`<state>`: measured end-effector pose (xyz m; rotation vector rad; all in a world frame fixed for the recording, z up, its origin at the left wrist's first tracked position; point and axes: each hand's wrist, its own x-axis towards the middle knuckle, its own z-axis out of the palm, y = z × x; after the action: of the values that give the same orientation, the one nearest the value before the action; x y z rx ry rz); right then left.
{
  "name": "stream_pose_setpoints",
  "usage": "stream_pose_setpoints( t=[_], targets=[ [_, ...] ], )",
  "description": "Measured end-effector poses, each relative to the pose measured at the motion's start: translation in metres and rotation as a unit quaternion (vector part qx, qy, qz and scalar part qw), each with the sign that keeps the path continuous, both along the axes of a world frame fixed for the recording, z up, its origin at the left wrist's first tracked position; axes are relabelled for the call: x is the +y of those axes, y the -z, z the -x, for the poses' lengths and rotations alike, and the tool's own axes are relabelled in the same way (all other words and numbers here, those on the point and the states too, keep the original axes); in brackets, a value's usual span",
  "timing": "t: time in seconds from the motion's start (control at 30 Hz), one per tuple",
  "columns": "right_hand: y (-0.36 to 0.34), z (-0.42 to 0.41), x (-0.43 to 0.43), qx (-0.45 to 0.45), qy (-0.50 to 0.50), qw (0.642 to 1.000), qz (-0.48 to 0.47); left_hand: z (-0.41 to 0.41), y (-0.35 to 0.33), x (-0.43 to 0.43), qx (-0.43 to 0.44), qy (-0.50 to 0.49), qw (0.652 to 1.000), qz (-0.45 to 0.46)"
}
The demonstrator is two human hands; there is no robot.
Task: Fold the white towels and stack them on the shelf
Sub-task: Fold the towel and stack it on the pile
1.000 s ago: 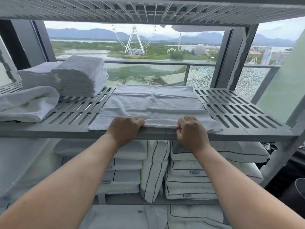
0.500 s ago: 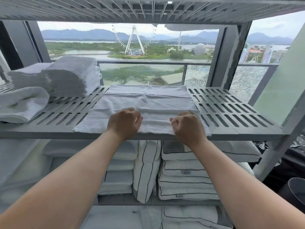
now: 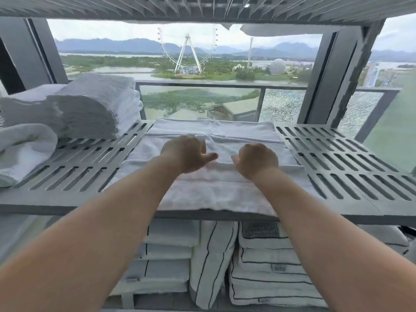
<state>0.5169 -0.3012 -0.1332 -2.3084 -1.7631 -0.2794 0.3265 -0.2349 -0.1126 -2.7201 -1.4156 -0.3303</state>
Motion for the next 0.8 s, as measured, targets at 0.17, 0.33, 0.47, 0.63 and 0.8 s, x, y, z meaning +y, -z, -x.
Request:
stream_pose_setpoints(
  t=[0.17, 0.33, 0.47, 0.63, 0.8],
  targets=[
    [-0.006, -0.007, 0.066, 0.047, 0.012, 0.998, 0.027, -0.002, 0.014, 0.081, -0.004, 0.000, 0.999, 0.050],
    [0.000, -0.022, 0.113, 0.040, 0.078, 0.992, 0.087, -0.016, 0.026, 0.146, 0.067, 0.031, 0.995, 0.070],
    [0.006, -0.031, 0.132, 0.027, 0.074, 0.991, 0.110, -0.019, 0.036, 0.161, 0.075, 0.007, 0.992, 0.100],
    [0.001, -0.044, 0.150, 0.021, 0.104, 0.992, 0.062, -0.021, 0.027, 0.174, 0.096, 0.015, 0.988, 0.122],
    [-0.010, -0.043, 0.179, -0.034, 0.092, 0.995, -0.030, -0.025, 0.021, 0.201, 0.001, -0.002, 0.997, 0.082]
  ],
)
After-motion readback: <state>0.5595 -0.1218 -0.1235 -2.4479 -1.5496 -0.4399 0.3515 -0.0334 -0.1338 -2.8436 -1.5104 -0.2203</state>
